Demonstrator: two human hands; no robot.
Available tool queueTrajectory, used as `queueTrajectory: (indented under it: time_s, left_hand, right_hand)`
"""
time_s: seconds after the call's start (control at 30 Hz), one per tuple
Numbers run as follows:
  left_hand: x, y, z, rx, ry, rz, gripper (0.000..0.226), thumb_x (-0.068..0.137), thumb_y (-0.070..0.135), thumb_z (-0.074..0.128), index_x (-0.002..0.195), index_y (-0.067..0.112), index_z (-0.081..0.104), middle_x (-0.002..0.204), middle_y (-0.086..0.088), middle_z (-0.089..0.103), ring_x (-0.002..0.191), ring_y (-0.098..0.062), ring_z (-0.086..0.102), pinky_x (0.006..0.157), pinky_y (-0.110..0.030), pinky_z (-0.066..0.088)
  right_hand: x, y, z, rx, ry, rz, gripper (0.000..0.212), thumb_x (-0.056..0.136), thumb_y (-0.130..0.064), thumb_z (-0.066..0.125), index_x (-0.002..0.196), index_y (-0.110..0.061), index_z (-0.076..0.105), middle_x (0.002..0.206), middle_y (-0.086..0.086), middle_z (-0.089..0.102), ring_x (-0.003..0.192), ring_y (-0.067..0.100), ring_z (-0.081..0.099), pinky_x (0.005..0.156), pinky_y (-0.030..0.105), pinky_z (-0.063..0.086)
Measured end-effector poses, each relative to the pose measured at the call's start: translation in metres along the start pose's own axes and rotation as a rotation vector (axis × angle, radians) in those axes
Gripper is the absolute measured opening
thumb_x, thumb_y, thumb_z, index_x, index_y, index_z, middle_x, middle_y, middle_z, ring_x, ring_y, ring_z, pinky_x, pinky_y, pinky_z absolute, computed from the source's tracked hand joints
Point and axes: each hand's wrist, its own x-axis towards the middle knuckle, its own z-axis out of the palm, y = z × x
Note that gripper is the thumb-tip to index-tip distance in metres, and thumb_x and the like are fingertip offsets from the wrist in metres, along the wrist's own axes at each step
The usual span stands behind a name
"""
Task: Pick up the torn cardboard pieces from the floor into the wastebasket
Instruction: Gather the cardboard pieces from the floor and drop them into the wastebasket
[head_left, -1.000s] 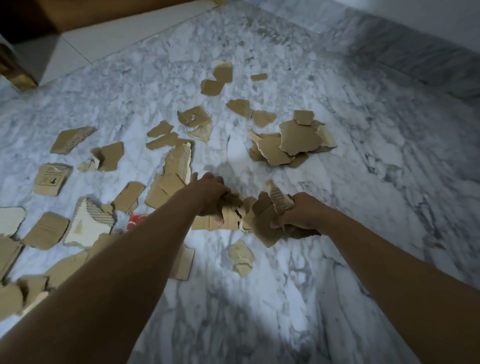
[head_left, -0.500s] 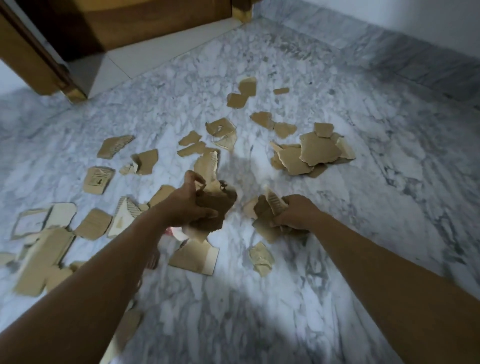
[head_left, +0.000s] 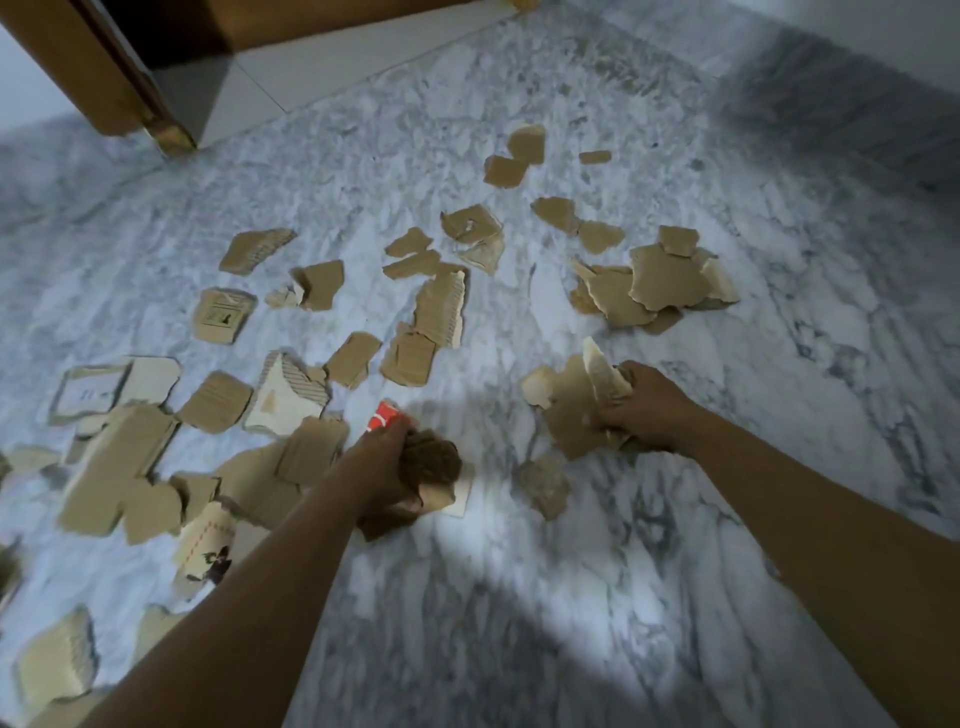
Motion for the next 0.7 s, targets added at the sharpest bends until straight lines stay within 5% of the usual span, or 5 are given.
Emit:
queueTrajectory:
  time_s: [0.13, 0.27, 0.47, 0.7]
  left_hand:
    - [-0.003, -0.003, 0.001, -0.018, -0.032, -0.062, 0.063, 0.066, 0.032, 0.088, 0.116, 0.017, 0.055, 0.103, 0.001, 0.058, 0.102, -0.019, 0.058, 0.082, -0.028, 0.044]
    - [0.002, -0.008, -0.003, -0.061, -0.004, -0.055, 0.058, 0.072, 0.028, 0.086, 0.121, 0.014, 0.058, 0.1, 0.002, 0.058, 0.096, -0.016, 0.055, 0.077, -0.024, 0.038]
    - [0.004, -0.008, -0.015, -0.06, -0.073, -0.013, 0.059, 0.07, 0.03, 0.087, 0.116, 0.013, 0.054, 0.102, -0.003, 0.058, 0.098, -0.023, 0.058, 0.079, -0.03, 0.042]
    - [0.009, -0.001, -0.022, -0.195, -0.072, -0.017, 0.053, 0.067, 0.03, 0.088, 0.104, 0.019, 0.052, 0.096, 0.002, 0.06, 0.092, -0.019, 0.056, 0.077, -0.03, 0.041]
  right_hand:
    - [-0.016, -0.006, 0.001, 0.033, -0.21, -0.007, 0.026, 0.072, -0.015, 0.091, 0.084, -0.011, 0.068, 0.074, 0.007, 0.071, 0.066, 0.02, 0.069, 0.056, 0.029, 0.056]
    - [-0.024, -0.009, 0.028, -0.074, -0.355, 0.079, 0.037, 0.066, -0.018, 0.094, 0.096, -0.008, 0.074, 0.091, 0.018, 0.076, 0.083, 0.033, 0.075, 0.074, 0.044, 0.064]
    - [-0.044, 0.004, 0.115, -0.338, -0.015, 0.13, 0.067, 0.062, -0.042, 0.088, 0.12, -0.025, 0.059, 0.129, 0.006, 0.044, 0.108, 0.031, 0.057, 0.081, 0.032, 0.051]
    - [-0.037, 0.005, 0.102, -0.214, 0.024, 0.211, 0.074, 0.071, -0.034, 0.085, 0.137, -0.024, 0.052, 0.123, 0.006, 0.064, 0.104, 0.028, 0.065, 0.077, 0.034, 0.057]
